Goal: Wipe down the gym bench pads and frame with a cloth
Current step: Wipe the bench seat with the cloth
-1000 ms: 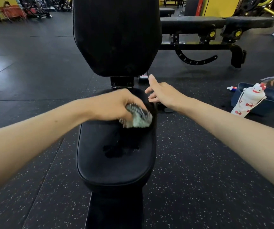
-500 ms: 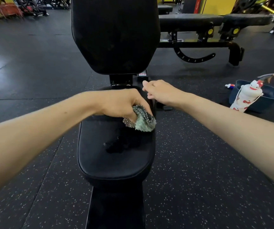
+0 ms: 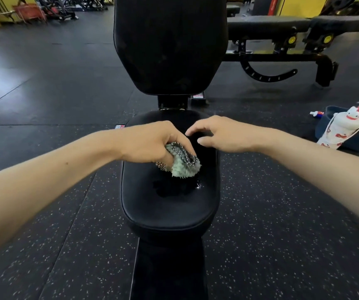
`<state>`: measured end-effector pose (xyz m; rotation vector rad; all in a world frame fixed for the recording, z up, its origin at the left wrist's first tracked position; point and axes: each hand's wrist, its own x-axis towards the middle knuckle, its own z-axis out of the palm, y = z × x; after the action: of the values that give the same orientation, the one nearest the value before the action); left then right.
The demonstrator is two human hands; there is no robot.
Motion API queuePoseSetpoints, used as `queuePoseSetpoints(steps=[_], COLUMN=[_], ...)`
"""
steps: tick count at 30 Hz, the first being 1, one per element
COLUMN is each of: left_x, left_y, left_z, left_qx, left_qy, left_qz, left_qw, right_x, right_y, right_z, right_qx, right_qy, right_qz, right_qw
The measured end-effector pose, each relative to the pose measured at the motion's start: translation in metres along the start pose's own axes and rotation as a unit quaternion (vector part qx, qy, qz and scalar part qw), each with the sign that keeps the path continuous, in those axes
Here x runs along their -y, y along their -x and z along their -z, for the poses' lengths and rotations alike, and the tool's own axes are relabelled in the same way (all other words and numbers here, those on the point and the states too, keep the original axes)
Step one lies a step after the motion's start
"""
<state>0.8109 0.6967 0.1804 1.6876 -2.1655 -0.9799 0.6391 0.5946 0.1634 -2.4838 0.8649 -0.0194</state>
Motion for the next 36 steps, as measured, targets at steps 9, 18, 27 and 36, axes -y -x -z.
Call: queuePoseSetpoints(steps=[9, 18, 27, 36], left_x=[0.019, 0.016, 0.059, 0.038], left_y=[-0.014, 0.019, 0.019, 0.047], left_z=[-0.004, 0.017, 0.004, 0.015], left_qx=[-0.192, -0.087, -0.225, -0.154], left_qy=[-0.12, 0.037, -0.075, 0.083], left_qz=[0.033, 0.026, 0.072, 0.059], left_qw=[0.973, 0.995, 0.969, 0.983], right_x=[0.001, 0.003, 0.014, 0.018], right_y=[-0.001, -0.008, -0.016, -0.02], right_z=[0.0, -0.006, -0.014, -0.015], right_qx=[-0.001, -0.059, -0.041, -0.053], right_qy=[0.024, -0.006, 0.037, 0.023], right_qz=[-0.001, -0.002, 0.012, -0.003], right_qw=[1.0, 0.998, 0.998, 0.998])
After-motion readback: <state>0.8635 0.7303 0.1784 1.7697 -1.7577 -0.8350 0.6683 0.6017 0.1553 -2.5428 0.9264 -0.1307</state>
